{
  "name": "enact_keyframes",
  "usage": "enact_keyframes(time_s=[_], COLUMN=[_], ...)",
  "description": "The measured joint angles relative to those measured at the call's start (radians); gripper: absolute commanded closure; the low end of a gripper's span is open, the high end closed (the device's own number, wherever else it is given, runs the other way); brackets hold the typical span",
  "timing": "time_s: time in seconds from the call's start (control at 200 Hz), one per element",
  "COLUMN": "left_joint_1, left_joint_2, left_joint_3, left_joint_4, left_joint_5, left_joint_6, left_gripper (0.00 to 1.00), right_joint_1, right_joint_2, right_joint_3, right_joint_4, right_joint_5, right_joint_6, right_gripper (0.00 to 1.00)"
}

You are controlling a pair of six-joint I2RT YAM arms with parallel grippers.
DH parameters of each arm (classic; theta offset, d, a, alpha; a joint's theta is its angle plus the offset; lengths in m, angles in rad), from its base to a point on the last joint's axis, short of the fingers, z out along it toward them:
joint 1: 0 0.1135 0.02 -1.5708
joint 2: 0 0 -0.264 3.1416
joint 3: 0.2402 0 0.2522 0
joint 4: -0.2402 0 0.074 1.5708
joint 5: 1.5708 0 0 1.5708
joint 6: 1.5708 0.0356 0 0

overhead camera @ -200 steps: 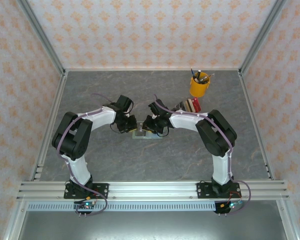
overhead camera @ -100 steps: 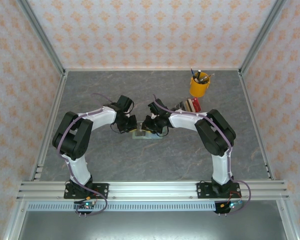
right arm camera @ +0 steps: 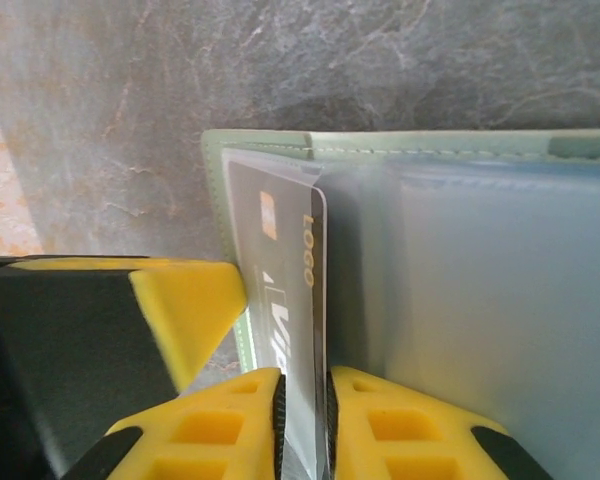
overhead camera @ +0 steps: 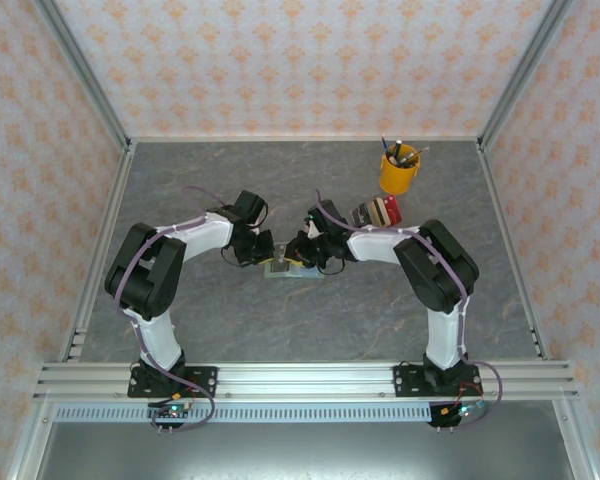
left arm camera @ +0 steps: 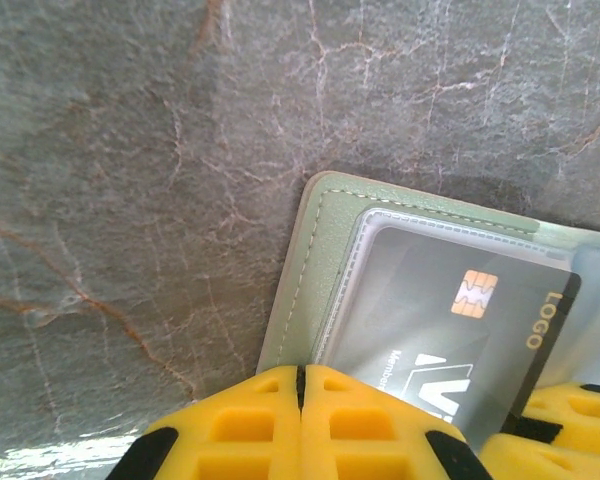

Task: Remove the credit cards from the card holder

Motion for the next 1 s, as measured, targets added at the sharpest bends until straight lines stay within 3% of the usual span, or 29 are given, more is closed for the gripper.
enact_keyframes(time_s=[0.33, 0.996], left_joint_1=[0.0, -0.002], left_joint_2=[0.0, 0.0], left_joint_3=[0.0, 0.002], left_joint_4=[0.0, -0.005], left_joint_5=[-0.005, -0.011], left_joint_6=[0.0, 0.007], left_gripper=[1.0, 1.0], right_joint_1=[-0.004, -0.029], right_joint_2=[-0.048, -0.071], right_joint_3=[-0.033, -0.074], right_joint_4=[0.072, 0.074], right_joint_5=[-0.024, -0.026], right_joint_6=[0.014, 0.008], right_gripper=[0.89, 0.9])
